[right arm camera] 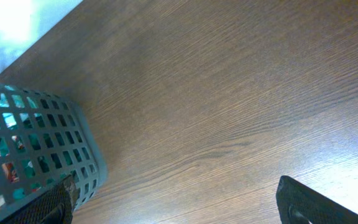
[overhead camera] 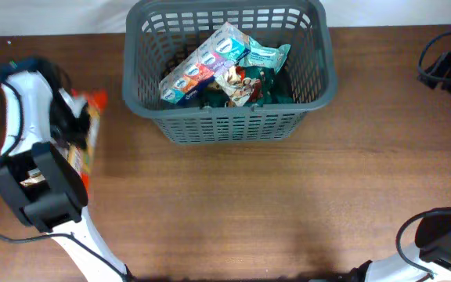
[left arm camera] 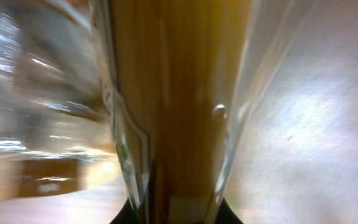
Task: Pack container
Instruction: 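Move the left gripper back and grasp the red spaghetti box, then carry the spaghetti box into the basket and open the left gripper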
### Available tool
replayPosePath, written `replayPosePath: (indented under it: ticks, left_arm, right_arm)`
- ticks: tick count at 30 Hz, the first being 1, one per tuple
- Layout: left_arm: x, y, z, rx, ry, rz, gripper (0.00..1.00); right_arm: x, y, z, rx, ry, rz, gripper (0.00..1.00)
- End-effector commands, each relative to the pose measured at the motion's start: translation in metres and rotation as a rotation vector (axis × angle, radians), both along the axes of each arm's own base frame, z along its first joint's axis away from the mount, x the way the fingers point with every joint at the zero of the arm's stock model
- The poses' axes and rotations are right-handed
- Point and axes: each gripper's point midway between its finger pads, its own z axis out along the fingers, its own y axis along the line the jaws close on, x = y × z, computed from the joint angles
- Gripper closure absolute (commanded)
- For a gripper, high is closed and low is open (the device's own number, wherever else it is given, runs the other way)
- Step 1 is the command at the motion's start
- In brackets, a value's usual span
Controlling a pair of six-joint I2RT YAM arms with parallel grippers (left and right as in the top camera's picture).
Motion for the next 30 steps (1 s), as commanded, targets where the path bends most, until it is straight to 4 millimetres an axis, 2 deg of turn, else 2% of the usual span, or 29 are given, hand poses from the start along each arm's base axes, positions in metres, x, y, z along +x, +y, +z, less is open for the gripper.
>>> replayPosePath:
  ticks: [1,4,6,7,9,13,15,17,18,21,23,25,30]
  left_arm:
    - [0.038,0.006,0.109,0.097,-0.319,-0.025,0.98]
    - [0.052,0.004,0.173,0.161,-0.525,-0.030,0.98]
    - [0.058,-0.004,0.222,0.206,-0.688,-0.057,0.98]
    - [0.062,-0.018,0.263,0.235,-0.833,-0.132,0.98]
    - [0.063,-0.046,0.305,0.254,-0.979,-0.296,0.98]
    - [0.057,-0.124,0.374,0.267,-1.244,-0.638,0.98]
    - [0.052,-0.165,0.390,0.292,-1.310,-0.828,0.98]
    - [0.048,-0.203,0.393,0.308,-1.328,-1.025,0.98]
    - [0.045,-0.238,0.386,0.311,-1.315,-1.204,0.98]
    - [0.044,-0.287,0.356,0.289,-1.238,-1.470,0.98]
    - [0.049,-0.307,0.330,0.245,-1.164,-1.561,0.98]
    - [0.060,-0.319,0.294,0.181,-1.061,-1.594,0.98]
    - [0.081,-0.327,0.209,0.061,-0.821,-1.618,0.98]
  right_arm:
    - [-0.001,0.002,0.004,-0.006,-0.006,0.003,0.01]
    - [-0.001,0.002,0.004,-0.006,-0.006,0.003,0.01]
    - [-0.002,0.002,0.003,-0.008,-0.004,0.002,0.01]
    - [-0.002,0.002,0.003,-0.009,-0.005,0.002,0.01]
    - [-0.001,0.002,0.003,-0.009,-0.005,0.002,0.01]
    - [-0.002,0.002,0.004,-0.008,-0.005,0.002,0.01]
    - [-0.002,0.002,0.003,-0.008,-0.005,0.002,0.01]
    - [-0.002,0.002,0.003,-0.008,-0.004,0.002,0.01]
    - [-0.002,0.002,0.003,-0.007,-0.002,0.002,0.01]
    - [-0.003,0.003,0.002,-0.003,0.004,0.002,0.01]
    - [-0.005,0.004,0.002,0.000,0.010,0.002,0.01]
    - [-0.005,0.004,0.001,0.001,0.012,0.002,0.01]
    - [-0.007,0.005,0.001,0.005,0.018,0.002,0.01]
